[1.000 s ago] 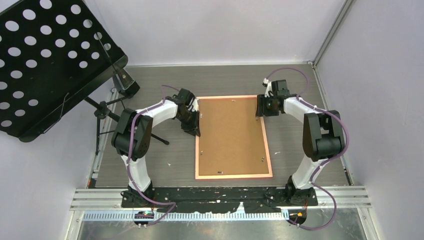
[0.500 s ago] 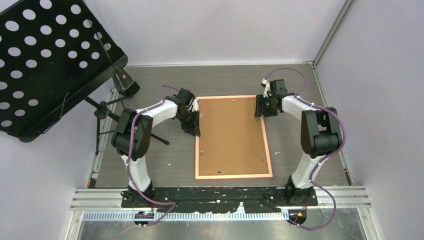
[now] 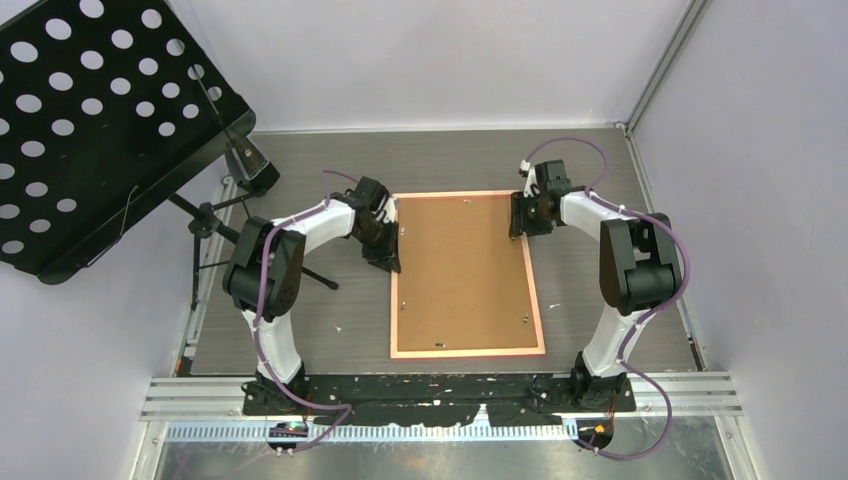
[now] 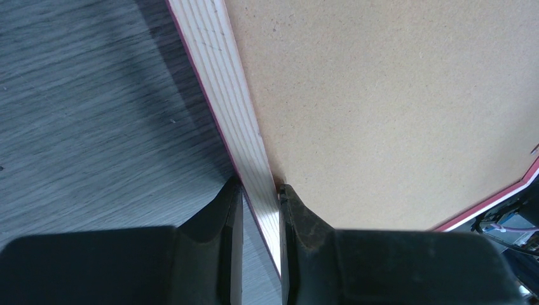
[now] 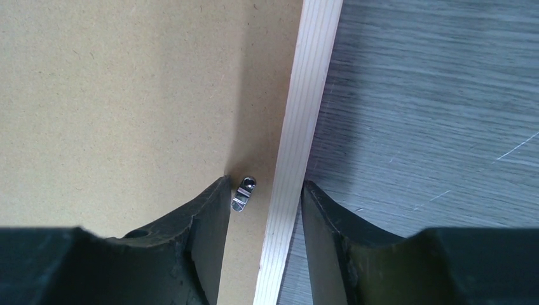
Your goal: Put the photo into the frame
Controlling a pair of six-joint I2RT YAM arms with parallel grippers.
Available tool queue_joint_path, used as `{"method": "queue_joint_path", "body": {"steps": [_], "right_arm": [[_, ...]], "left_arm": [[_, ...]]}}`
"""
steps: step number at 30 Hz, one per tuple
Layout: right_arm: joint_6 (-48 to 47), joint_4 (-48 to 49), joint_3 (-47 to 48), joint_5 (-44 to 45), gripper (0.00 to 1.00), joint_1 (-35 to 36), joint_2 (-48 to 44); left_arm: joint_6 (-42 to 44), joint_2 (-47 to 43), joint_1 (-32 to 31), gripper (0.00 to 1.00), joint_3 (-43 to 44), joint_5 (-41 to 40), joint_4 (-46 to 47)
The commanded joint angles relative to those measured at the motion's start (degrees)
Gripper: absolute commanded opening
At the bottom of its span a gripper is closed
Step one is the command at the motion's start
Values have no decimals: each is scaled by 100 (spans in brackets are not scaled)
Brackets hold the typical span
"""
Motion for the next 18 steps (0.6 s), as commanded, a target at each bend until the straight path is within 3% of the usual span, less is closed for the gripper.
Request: {"method": "queue_joint_path", "body": {"steps": [1,8,18], "right_arm": [[-206,-62,110,304,47,39,43],[-427,-225,100,415,43,47,-46],[-837,-500,168,324,51,47,-139]], "left_arm": [[101,56,17,0,25,-21,241],[96,61,26,0,30,21,231],[86,54,43,0,21,33,234]]}}
